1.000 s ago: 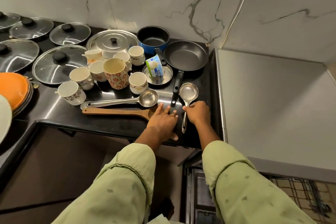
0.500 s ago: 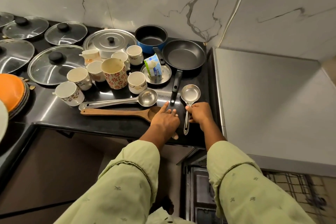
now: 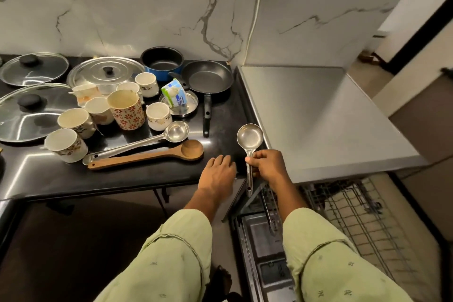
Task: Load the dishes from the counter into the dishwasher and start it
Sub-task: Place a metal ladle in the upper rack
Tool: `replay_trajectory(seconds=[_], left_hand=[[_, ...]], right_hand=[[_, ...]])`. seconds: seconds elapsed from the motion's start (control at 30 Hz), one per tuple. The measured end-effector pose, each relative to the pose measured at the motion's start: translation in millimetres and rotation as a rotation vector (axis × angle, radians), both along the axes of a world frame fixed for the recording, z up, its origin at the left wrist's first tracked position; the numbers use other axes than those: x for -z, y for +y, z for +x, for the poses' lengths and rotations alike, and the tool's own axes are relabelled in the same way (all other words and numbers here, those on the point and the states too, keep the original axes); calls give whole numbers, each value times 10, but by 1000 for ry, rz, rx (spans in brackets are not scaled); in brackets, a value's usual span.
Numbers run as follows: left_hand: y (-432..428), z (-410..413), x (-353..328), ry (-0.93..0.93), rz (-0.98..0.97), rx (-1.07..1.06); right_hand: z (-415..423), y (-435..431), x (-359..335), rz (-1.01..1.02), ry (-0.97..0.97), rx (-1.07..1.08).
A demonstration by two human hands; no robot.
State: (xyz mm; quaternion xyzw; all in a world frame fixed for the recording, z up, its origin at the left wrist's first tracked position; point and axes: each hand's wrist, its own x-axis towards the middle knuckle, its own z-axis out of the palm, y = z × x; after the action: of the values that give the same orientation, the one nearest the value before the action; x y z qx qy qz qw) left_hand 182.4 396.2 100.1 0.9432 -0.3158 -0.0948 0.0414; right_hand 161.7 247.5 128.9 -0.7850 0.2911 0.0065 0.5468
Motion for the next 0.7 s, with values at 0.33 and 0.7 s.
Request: replay_trajectory(seconds=[0.33, 0.7], left_hand=[[204, -867, 128, 75, -62, 65], [-243, -1970, 248, 105, -5, 217]], right_hand=[[-1120, 199, 74, 186, -67, 162], [-2468, -144, 130, 238, -84, 347]])
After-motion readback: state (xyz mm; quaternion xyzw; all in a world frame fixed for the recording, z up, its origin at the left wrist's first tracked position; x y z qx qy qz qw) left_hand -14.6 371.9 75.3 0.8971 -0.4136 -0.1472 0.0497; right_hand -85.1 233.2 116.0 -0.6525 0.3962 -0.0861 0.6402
